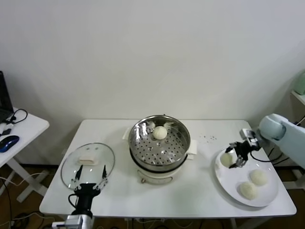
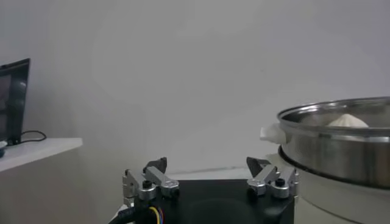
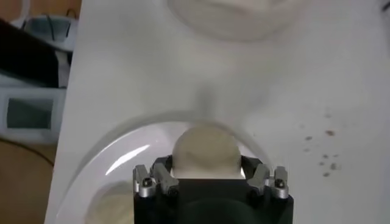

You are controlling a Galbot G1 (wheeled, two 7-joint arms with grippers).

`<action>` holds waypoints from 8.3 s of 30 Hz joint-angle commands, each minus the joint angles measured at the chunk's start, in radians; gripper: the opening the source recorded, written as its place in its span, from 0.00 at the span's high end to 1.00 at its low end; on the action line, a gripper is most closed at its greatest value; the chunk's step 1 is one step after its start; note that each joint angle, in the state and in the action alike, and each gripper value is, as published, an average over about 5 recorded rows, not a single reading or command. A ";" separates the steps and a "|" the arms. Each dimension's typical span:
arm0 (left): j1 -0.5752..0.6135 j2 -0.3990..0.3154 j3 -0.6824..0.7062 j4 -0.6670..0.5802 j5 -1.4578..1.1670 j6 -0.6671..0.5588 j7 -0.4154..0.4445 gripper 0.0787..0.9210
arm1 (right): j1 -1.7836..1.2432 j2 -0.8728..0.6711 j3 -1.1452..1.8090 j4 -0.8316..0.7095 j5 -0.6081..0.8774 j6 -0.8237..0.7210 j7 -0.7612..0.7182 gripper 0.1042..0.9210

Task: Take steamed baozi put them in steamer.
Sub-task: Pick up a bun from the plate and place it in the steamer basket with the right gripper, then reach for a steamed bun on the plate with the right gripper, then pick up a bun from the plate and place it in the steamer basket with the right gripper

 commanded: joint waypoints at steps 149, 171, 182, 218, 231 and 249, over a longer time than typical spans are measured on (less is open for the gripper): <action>-0.040 0.009 0.046 0.001 0.046 0.055 -0.007 0.12 | -0.433 -0.160 0.226 0.121 -0.419 0.167 -0.015 0.12; -0.049 0.007 0.045 0.013 0.046 0.059 -0.015 0.12 | -0.436 -0.140 0.223 0.116 -0.428 0.164 -0.018 0.16; -0.050 0.007 0.043 0.017 0.046 0.059 -0.018 0.12 | -0.414 -0.139 0.225 0.122 -0.410 0.164 -0.016 0.28; -0.047 0.041 0.057 0.005 0.049 0.083 -0.038 0.12 | 0.380 0.394 -0.121 0.485 -0.630 0.496 -0.149 0.28; -0.028 0.053 0.048 0.003 0.045 0.081 -0.047 0.12 | 0.253 0.561 -0.215 0.381 -0.642 0.526 -0.136 0.27; -0.042 0.052 0.053 0.033 0.043 0.081 -0.051 0.12 | 0.217 0.622 -0.257 0.296 -0.666 0.611 -0.128 0.27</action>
